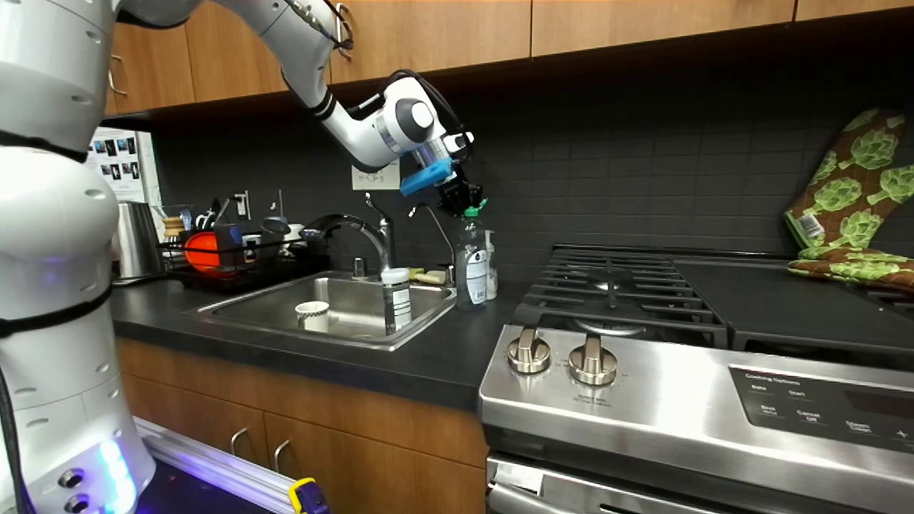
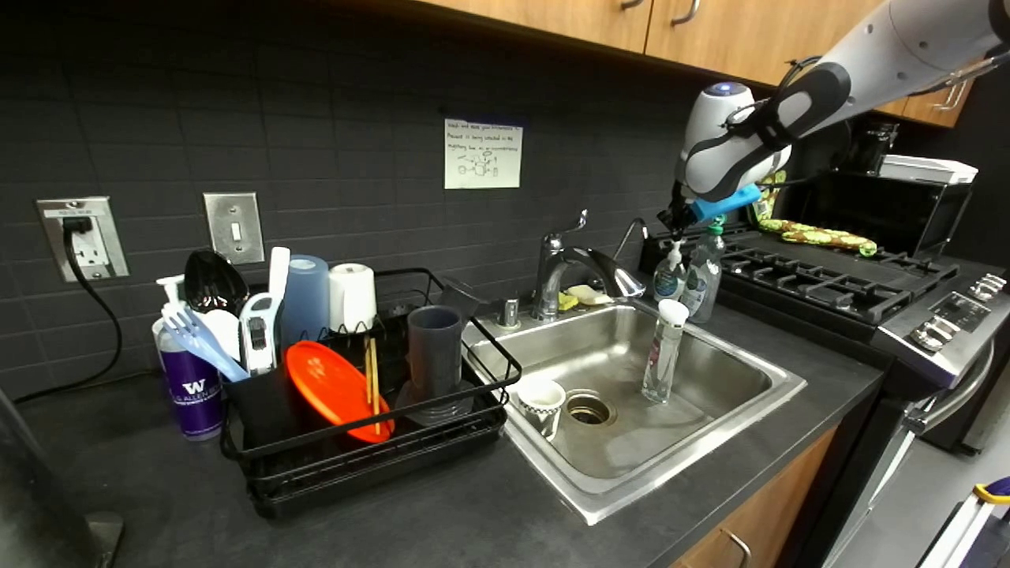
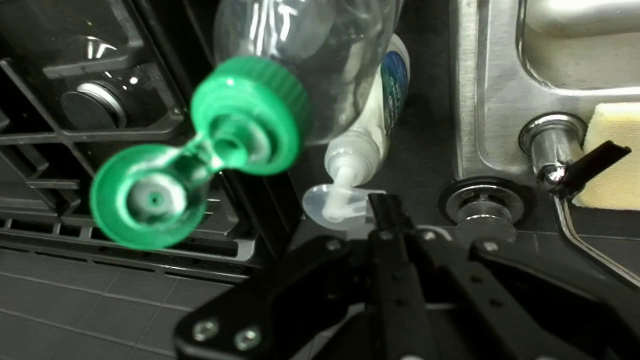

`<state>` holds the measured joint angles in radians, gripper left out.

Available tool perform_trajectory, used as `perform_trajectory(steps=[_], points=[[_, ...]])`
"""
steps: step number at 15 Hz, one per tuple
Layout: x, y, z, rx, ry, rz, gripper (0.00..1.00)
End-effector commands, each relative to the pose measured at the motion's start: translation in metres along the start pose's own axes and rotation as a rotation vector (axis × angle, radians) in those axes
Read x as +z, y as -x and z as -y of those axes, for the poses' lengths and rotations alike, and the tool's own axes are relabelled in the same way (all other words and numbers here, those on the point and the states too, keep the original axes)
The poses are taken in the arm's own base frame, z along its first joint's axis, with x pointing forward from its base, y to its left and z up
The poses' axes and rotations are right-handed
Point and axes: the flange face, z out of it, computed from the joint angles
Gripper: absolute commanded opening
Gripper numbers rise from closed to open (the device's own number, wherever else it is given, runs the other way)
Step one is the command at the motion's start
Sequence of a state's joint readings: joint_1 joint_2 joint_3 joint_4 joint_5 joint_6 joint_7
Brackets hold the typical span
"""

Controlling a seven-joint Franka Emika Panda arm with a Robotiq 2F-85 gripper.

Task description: Turn the small faucet to the left, then tap the soap bottle

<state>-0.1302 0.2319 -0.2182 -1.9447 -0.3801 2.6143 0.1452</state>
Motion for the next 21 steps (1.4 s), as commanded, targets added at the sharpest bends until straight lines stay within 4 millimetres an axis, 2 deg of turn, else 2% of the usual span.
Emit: perform_trajectory(steps=[1,11,16,21], points=[[-0.015,0.0,-0.014,0.014,-0.04,-0.041,0.0],[-0.02,0.017,-0.027,0.019,-0.22,-0.165,0.0],[-0.041,0.014,-0.048,0.027,-0.319,-0.212,0.0],[-0.046,0.031,-0.064,-0.084,-0.388,-0.112,0.0]])
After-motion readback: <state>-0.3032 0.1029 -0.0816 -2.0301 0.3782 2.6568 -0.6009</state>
